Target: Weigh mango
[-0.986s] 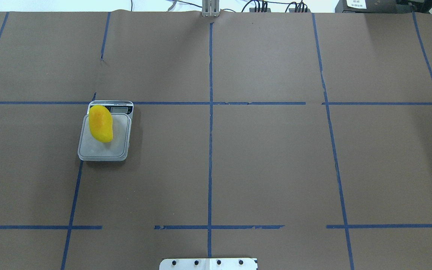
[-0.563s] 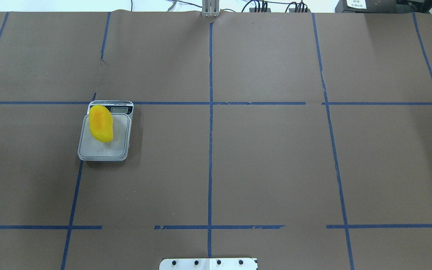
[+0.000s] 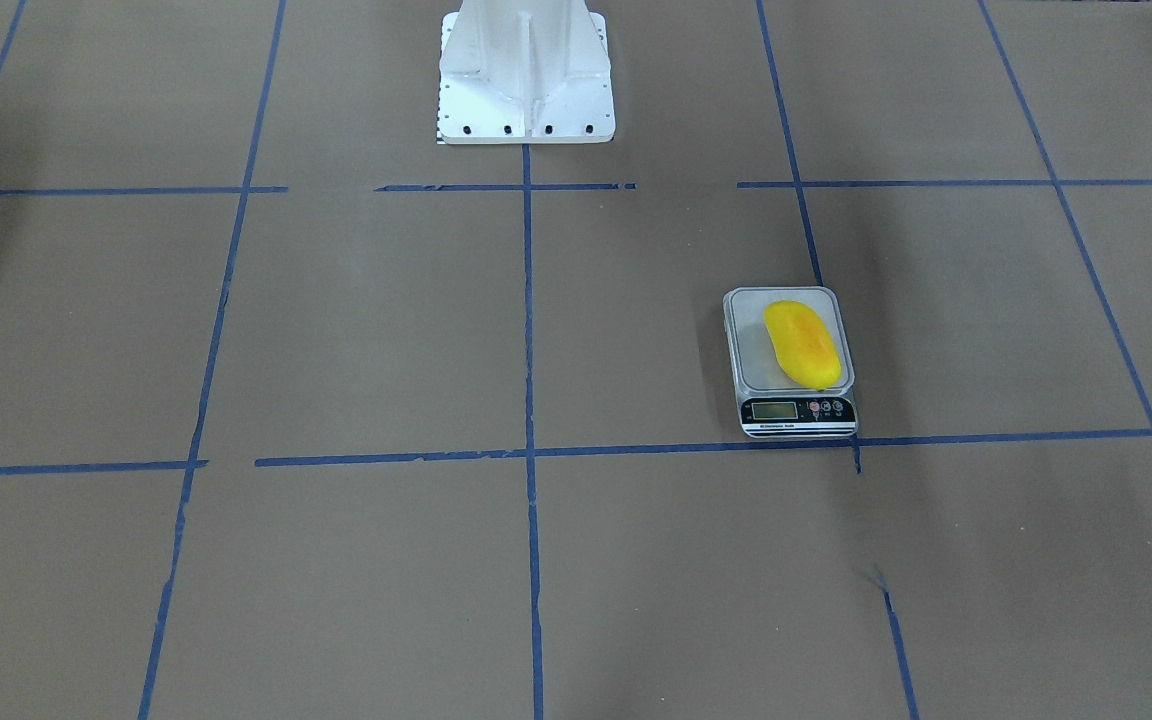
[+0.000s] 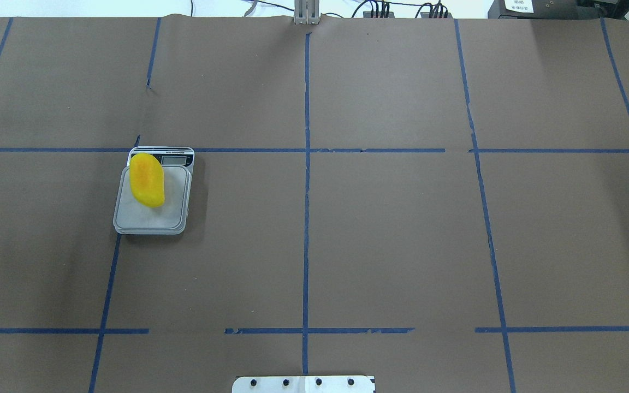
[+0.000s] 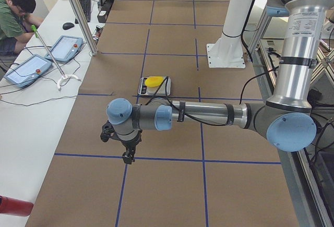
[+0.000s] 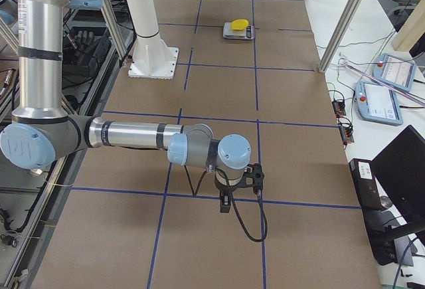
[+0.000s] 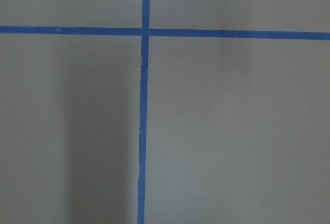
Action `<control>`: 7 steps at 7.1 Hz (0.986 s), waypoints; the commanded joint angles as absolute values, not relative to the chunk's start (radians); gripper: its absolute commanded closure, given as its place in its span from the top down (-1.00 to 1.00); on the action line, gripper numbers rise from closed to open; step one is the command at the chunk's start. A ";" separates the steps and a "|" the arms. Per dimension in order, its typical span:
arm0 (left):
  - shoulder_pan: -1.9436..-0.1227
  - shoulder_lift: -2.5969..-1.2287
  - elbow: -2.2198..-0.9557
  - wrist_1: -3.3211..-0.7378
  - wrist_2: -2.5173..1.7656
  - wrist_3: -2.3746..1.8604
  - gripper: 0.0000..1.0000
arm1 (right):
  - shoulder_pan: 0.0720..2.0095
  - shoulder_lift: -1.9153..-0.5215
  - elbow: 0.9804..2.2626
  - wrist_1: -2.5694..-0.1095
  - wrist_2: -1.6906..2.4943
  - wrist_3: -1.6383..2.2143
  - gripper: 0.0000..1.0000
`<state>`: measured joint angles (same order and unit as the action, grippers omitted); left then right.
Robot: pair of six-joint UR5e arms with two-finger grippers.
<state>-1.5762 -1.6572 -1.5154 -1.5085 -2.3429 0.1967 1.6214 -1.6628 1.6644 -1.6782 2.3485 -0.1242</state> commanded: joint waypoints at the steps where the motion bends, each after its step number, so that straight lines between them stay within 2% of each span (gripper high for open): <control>1: -1.577 -1.655 -1.516 -1.508 -2.342 0.198 1.00 | 1.621 -1.663 1.664 -1.677 2.349 -0.124 1.00; 5: -1.581 -1.628 -1.529 -1.509 -2.344 0.196 1.00 | 1.621 -1.663 1.664 -1.678 2.349 -0.124 1.00; 7: -1.583 -1.577 -1.592 -1.509 -2.344 0.196 1.00 | 1.621 -1.663 1.664 -1.678 2.349 -0.124 1.00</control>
<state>-1.5813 -1.5959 -1.5667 -1.5094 -2.3439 0.1966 1.6214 -1.6628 1.6644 -1.6780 2.3485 -0.1243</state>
